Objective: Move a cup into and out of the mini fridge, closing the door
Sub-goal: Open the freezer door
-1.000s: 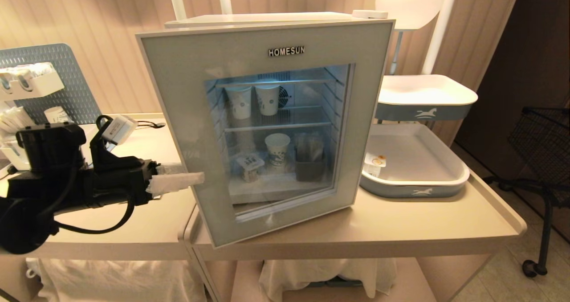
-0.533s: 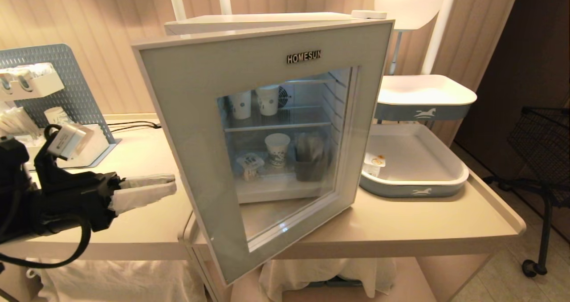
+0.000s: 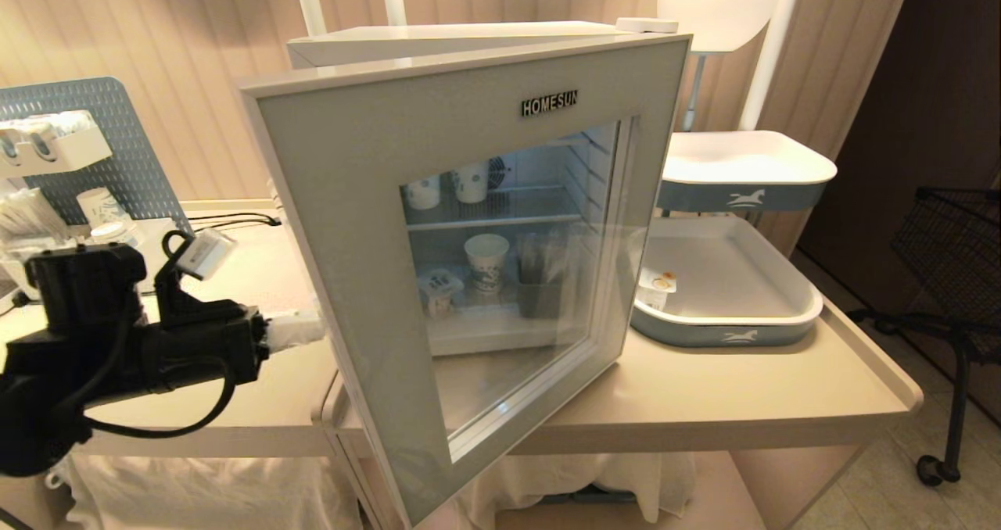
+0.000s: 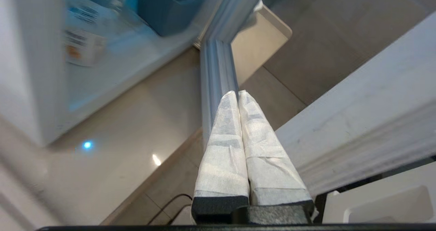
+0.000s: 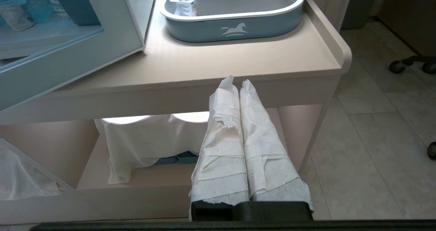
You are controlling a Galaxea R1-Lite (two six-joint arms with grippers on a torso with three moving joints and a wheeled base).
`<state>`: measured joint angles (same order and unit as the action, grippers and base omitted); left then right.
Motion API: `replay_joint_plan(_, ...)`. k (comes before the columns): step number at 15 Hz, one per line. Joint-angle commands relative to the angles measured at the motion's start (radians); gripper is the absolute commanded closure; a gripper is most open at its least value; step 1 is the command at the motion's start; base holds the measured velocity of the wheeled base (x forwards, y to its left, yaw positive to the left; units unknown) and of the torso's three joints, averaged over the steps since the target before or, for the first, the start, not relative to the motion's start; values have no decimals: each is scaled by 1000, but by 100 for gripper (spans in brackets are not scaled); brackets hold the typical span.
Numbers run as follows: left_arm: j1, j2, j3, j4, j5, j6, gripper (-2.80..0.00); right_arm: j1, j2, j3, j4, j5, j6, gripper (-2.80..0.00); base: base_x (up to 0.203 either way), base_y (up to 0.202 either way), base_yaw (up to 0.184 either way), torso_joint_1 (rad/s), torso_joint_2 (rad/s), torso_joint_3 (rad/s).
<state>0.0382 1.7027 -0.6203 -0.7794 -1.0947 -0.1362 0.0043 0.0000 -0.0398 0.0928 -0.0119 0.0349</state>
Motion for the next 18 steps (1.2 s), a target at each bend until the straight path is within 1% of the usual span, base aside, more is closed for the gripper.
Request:
replay_joint_plan(1,-86,50,-10,-5,21,-1,0,0,2,1,1,0,0,0,0,0,0,0,0,0)
replay_joint_plan(4,-220,53,-9,-2,45,0,0,0,2,0,1,0,0,0,0,0,0,0,0,0)
replay_joint_plan(7,-321,-25,26,1,46,0,0,0,2,0,1,0,0,0,0,0,0,0,0,0)
replay_joint_plan(12,-558,-107,24,16,47,-1,0,0,2,0,1,0,0,0,0,0,0,0,0,0)
replay_joint_plan(15,-640,-116,41,40,48,5,0,0,2,0,1,0,0,0,0,0,0,0,0,0)
replay_joint_plan(18,-635,-110,40,42,53,7,0,0,2,0,1,0,0,0,0,0,0,0,0,0)
